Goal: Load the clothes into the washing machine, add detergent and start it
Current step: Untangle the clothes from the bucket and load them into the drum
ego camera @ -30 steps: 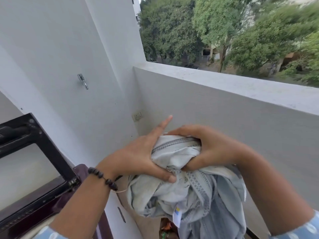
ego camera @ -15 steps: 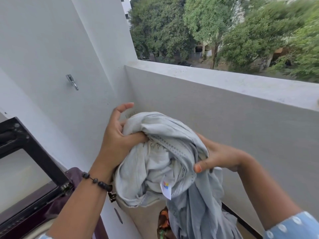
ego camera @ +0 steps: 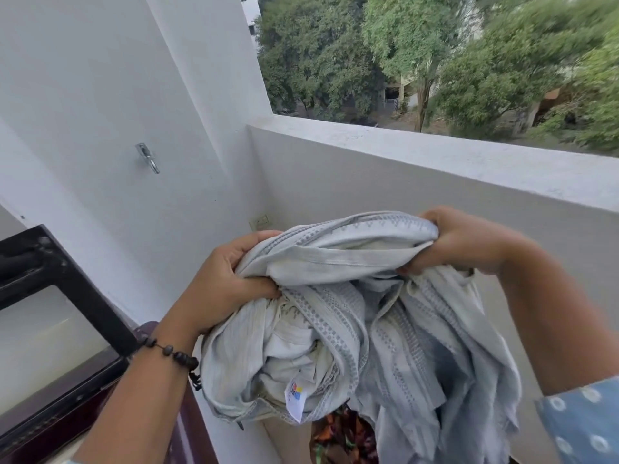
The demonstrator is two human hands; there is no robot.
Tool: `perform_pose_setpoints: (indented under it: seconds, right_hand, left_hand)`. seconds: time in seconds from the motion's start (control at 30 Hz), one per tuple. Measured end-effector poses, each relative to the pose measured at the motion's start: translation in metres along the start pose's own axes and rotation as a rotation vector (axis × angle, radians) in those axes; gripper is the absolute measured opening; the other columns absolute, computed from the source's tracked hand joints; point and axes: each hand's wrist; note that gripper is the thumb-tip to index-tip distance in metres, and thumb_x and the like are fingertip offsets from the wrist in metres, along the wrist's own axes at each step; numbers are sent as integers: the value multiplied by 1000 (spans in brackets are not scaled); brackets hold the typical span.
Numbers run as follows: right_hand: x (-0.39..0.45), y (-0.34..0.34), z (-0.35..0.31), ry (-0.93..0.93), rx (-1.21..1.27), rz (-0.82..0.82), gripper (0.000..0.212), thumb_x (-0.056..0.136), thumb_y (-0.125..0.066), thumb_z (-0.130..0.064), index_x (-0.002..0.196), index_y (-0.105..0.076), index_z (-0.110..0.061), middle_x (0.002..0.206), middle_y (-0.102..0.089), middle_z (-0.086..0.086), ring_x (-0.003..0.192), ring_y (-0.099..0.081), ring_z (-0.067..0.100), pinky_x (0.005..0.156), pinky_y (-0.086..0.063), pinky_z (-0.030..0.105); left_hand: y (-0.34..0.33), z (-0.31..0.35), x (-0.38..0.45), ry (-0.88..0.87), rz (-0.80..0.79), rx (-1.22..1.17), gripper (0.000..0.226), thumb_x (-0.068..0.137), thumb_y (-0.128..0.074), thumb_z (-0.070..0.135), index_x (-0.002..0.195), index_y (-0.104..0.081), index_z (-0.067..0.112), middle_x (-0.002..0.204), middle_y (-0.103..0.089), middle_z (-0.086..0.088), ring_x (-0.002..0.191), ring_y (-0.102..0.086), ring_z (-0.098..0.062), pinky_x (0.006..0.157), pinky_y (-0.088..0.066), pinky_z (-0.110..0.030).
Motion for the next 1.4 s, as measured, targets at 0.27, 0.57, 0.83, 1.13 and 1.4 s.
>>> perform_pose_setpoints:
  seconds: [0.27, 0.57, 0.83, 1.13, 1.4]
  right_hand:
    - [-1, -4, -7, 178, 417, -166, 36, 47, -80, -11, 83, -79, -13, 86, -77, 8, 79, -73, 19, 67, -57, 26]
    - [-1, -57, 40, 270, 826, -201, 106, 63, -86, -50, 148, -33, -15, 147, -49, 9, 126, -54, 26, 96, -50, 35]
    - [-11, -82, 48, 32, 673, -273, 109, 45, -92, -56, 134, -44, -16, 119, -71, -1, 110, -67, 20, 86, -54, 31]
    - [1, -93, 11, 108, 774, 197, 85, 52, -87, -18, 130, -52, -11, 113, -72, 11, 103, -70, 29, 81, -58, 38]
    - [-3, -47, -8, 279, 23, 240, 78, 60, -91, -7, 121, -59, -44, 110, -70, -16, 104, -65, 2, 89, -53, 27]
  left_hand:
    - [-3, -4, 3, -86, 105, -80, 61, 51, -81, 12, 108, -74, 31, 111, -74, 2, 105, -68, -15, 83, -54, -24]
    - [-12, -1, 10, -89, 395, -503, 34, 74, -63, 4, 102, -76, 19, 105, -74, -7, 101, -69, -23, 80, -57, -31]
    - [-19, -4, 12, -48, 606, -659, 53, 70, -68, 6, 123, -64, 3, 117, -68, -14, 107, -67, -25, 88, -57, -34]
    - [-53, -29, -1, 104, 587, -621, 60, 71, -66, 28, 123, -57, 1, 108, -66, -11, 101, -66, -21, 81, -53, -32]
    - [-18, 0, -32, 22, 93, 15, 129, 47, -87, 56, 142, 0, 66, 159, -7, 28, 146, -9, 8, 117, -21, -36]
Point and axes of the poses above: each hand's wrist, its own x-axis towards the middle knuckle, its own y-axis out of the back of the hand, z = x × y
